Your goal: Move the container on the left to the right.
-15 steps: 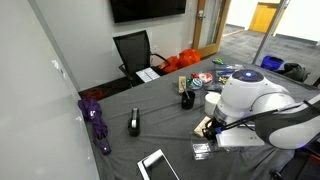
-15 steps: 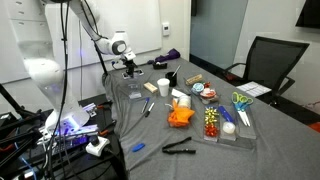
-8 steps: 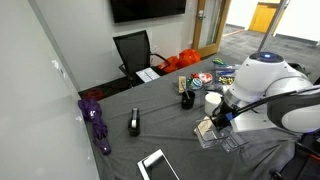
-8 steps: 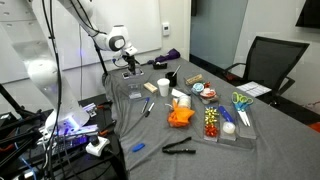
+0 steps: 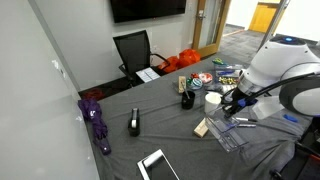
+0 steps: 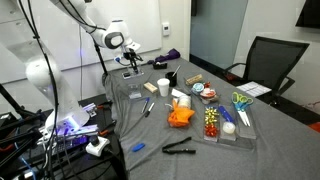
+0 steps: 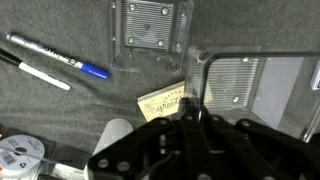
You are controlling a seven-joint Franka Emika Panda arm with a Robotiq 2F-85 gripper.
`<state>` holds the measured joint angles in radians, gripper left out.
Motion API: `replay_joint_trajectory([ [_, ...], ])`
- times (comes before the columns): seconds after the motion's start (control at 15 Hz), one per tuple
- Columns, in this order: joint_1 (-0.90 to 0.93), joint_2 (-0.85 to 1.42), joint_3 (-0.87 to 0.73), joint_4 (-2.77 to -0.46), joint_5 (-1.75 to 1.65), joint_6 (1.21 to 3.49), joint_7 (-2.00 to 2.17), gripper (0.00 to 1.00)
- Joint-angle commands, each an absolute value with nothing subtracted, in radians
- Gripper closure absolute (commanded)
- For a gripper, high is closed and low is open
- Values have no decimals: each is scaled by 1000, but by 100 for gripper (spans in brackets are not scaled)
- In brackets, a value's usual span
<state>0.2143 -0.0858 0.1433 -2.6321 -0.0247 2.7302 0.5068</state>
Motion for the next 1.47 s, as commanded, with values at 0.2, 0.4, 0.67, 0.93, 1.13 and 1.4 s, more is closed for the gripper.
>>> replay_joint_trajectory([
  [0.2,163,-139,135,-2662,0,2726,251,96],
  [0.4,154,-161,124,-2674,-1,2722,188,96],
  [0.67,154,-163,124,-2676,-2,2721,186,96],
  [0.93,186,-216,86,-2697,120,2699,61,99],
  [1.13,197,-269,50,-2707,227,2620,-80,99],
  [1.4,151,-361,-10,-2739,200,2484,-194,99],
])
